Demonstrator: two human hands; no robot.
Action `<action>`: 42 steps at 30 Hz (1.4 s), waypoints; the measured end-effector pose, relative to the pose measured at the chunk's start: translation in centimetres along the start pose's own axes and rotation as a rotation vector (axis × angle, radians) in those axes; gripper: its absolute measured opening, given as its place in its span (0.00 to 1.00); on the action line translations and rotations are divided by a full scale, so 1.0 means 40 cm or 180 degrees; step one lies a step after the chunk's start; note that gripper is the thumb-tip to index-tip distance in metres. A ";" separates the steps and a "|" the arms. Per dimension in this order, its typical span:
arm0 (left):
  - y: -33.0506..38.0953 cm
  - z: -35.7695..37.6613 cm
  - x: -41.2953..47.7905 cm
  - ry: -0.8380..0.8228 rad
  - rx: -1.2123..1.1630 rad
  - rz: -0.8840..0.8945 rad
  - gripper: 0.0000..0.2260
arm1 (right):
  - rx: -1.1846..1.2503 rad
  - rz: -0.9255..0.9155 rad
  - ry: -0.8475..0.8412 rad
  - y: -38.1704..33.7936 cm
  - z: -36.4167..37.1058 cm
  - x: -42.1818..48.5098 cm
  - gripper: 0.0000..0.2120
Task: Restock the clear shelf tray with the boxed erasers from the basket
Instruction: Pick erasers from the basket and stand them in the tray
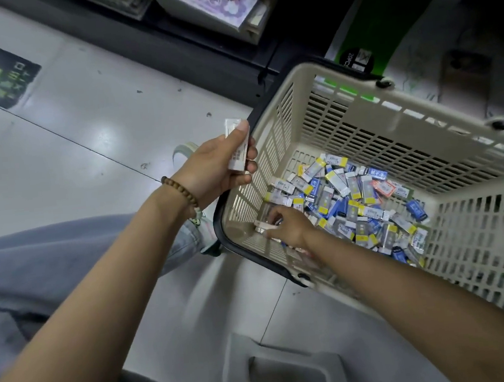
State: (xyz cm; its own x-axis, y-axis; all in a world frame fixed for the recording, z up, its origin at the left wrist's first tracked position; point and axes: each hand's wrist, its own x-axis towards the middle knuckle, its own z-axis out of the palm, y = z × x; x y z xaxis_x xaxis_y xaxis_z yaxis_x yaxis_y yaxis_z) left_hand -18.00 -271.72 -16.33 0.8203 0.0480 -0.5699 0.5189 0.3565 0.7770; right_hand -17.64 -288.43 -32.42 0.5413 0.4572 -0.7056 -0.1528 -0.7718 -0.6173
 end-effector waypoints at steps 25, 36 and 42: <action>-0.058 0.122 0.032 -0.0056 -0.0592 -0.0596 0.12 | 0.2481 -0.0538 0.0016 -0.080 -0.296 -0.188 0.26; -0.087 0.196 0.035 -0.0316 -0.1440 -0.0587 0.20 | 0.0552 -0.1417 0.1302 -0.173 -0.328 -0.256 0.14; -0.072 0.172 0.022 -0.0364 -0.1427 -0.0734 0.18 | 0.1424 -0.1292 0.1303 -0.207 -0.332 -0.256 0.06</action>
State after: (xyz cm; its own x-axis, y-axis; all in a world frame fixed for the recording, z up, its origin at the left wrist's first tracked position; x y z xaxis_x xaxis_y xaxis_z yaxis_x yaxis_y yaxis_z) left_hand -17.13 -279.11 -17.24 0.7309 -0.1724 -0.6604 0.5558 0.7119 0.4293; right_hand -10.92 -292.60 -15.46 0.8795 0.3996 -0.2584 -0.1503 -0.2821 -0.9476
